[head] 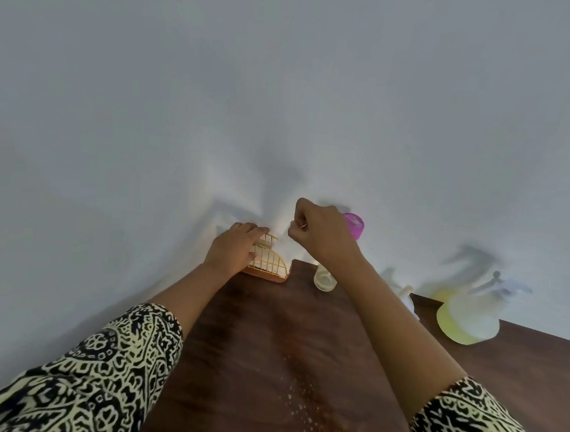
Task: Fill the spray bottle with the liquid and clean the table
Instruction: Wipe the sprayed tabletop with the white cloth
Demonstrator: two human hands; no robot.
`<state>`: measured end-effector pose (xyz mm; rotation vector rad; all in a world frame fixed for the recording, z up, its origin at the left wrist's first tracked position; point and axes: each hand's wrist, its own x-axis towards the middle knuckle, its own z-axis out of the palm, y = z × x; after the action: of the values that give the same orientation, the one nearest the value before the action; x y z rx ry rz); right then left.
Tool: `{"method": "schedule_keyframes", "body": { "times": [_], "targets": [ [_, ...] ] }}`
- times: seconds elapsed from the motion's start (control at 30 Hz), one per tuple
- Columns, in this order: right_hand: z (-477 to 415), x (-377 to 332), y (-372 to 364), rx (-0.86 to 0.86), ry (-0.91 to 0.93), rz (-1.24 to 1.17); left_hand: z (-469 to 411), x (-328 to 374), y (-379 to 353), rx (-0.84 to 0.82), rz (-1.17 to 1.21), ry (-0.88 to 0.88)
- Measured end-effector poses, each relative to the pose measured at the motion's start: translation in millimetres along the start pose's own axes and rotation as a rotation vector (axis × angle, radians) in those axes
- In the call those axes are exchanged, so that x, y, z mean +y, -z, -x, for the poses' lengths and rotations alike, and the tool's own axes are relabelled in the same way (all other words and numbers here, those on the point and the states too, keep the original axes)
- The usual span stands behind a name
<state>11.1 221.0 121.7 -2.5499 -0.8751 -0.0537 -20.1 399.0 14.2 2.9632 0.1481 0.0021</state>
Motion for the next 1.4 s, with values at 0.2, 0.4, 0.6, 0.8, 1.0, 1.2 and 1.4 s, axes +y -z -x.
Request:
{"method": "schedule_keyframes", "body": {
  "times": [0.2,0.4,0.6,0.8,1.0,1.2,1.4],
  "targets": [
    [28,-8,38,0.016,0.048,0.068,48,43,26,-0.080,0.913,-0.025],
    [89,-19,62,-0.032,0.050,0.089,121,127,51,-0.056,1.364,0.077],
    [210,22,66,-0.115,-0.352,-0.372,215,197,26,-0.112,1.590,0.240],
    [371,75,41,-0.328,-0.728,-0.922,314,292,-44,-0.265,1.635,0.355],
    [469,119,27,-0.095,-0.826,-0.735,385,356,-96,-0.390,1.544,0.387],
    [484,157,15,-0.063,-0.750,-0.331,405,381,-121,-0.399,1.283,0.408],
    [521,144,-5,0.195,-0.653,-0.007,431,351,-120,-0.072,0.681,0.204]
  ]
}}
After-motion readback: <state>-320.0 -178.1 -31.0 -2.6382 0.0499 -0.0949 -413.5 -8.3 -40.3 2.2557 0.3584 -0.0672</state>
